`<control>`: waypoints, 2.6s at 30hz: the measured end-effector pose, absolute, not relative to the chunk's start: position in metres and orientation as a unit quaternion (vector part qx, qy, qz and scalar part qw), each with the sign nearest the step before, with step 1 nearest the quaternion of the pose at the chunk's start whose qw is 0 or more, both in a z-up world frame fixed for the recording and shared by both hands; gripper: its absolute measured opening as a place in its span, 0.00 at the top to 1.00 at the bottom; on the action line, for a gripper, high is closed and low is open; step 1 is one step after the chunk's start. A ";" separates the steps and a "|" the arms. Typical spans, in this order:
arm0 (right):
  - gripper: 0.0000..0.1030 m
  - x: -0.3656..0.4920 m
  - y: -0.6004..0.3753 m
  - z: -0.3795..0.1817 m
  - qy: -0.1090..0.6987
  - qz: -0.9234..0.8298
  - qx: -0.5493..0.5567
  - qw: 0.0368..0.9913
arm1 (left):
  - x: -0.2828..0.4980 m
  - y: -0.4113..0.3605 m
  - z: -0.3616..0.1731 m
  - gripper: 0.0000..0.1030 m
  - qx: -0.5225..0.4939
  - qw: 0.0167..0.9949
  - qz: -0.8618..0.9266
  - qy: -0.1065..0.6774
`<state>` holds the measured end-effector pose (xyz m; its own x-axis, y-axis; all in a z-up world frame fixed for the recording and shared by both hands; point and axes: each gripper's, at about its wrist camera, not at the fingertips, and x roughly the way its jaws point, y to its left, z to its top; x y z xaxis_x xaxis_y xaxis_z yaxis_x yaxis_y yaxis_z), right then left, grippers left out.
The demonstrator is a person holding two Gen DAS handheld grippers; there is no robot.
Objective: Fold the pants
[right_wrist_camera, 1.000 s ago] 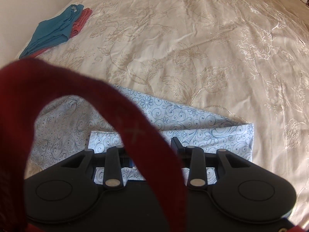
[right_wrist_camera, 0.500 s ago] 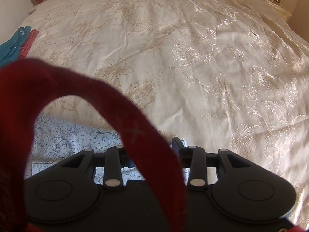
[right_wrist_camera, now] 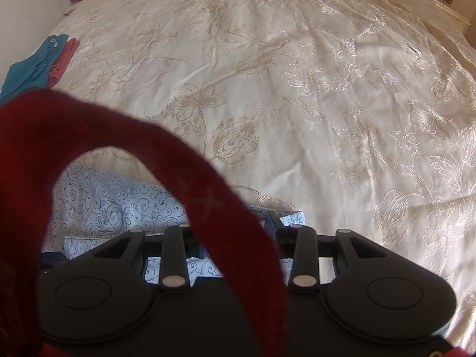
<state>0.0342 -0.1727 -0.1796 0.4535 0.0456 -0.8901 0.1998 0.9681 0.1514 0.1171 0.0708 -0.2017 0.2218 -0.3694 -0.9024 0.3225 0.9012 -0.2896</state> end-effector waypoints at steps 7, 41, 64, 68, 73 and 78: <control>0.54 0.028 -0.179 -0.180 0.522 -0.048 0.127 0.842 | 0.133 0.064 -0.217 0.70 -0.024 0.771 -0.222 0.597; 0.51 0.048 -0.206 -0.188 0.539 -0.098 0.038 0.836 | 0.117 0.056 -0.197 0.76 0.011 0.800 -0.245 0.547; 0.51 0.096 -0.030 -0.172 0.500 0.124 0.034 0.857 | 0.136 0.223 -0.209 0.76 -0.005 0.817 -0.036 0.575; 0.51 0.118 -0.018 -0.181 0.506 0.150 0.008 0.849 | 0.133 0.250 -0.227 0.75 -0.018 0.792 -0.027 0.609; 0.51 0.134 -0.009 -0.195 0.519 0.192 -0.025 0.832 | 0.135 0.251 -0.228 0.75 -0.013 0.789 -0.042 0.612; 0.91 0.125 0.000 -0.193 0.511 0.231 -0.050 0.827 | 0.139 0.257 -0.230 0.76 -0.021 0.785 -0.044 0.617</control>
<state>0.1246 0.0004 -0.1925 0.3714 0.3308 -0.8675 -0.4323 0.8885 0.1538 0.1388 0.2573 -0.2299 0.2349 -0.0949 -0.9674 0.0432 0.9953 -0.0872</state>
